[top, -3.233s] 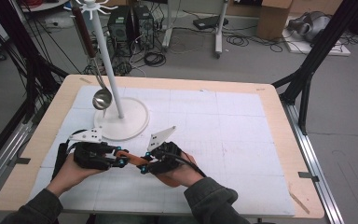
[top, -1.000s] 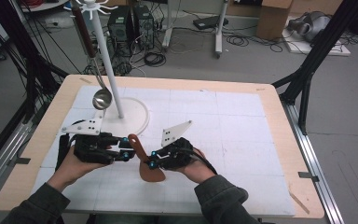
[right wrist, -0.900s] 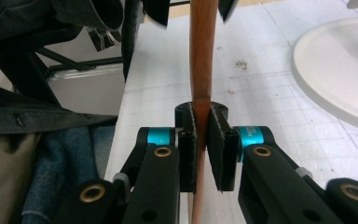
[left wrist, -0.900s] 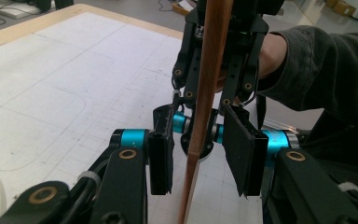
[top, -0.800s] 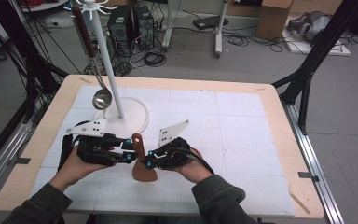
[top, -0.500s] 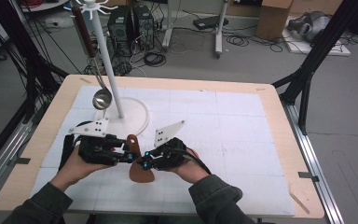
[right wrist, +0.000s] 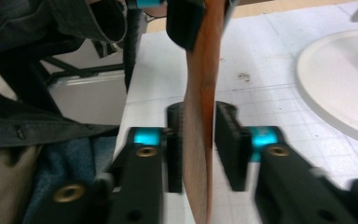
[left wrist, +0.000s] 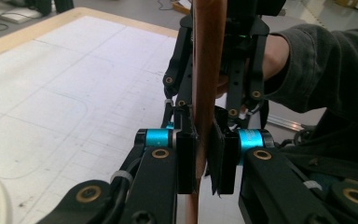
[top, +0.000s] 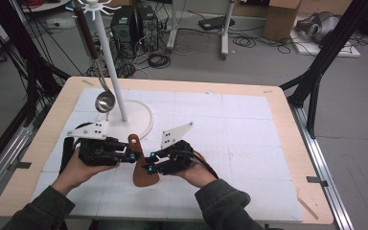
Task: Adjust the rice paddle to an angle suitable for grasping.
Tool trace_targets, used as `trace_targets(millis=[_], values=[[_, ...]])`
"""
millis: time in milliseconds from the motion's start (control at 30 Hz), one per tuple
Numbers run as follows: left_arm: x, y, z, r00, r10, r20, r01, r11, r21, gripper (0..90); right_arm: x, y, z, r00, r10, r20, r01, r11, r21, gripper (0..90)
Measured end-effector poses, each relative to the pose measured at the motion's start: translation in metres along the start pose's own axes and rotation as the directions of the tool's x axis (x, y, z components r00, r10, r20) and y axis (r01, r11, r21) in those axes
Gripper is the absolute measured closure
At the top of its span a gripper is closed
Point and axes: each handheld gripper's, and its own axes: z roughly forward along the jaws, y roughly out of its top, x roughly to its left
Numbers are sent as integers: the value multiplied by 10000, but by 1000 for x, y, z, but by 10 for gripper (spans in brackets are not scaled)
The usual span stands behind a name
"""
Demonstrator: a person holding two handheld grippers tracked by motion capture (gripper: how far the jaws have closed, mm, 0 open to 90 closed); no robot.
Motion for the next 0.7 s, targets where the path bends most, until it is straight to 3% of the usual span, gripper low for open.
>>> trace_targets(millis=[100,367,567,700], values=[[1,2,-2,9999,35,-146,-35,10000,1,823,-1,-2,-3,9995,176,265,-173,9998,-121,571],[5,5,-8,9996,-35,-296,33,10000,-81,823,-7,-11,-17,9925,694,1007,-669,9974,-279,392],[7,6,-12,9988,-92,-488,85,9998,-157,823,-11,-17,-25,9817,1008,1617,-970,9948,-309,288],[8,9,-16,9984,-4,-574,-2,9999,-107,823,-14,-23,-32,9696,1118,2178,-1062,9936,-373,233]])
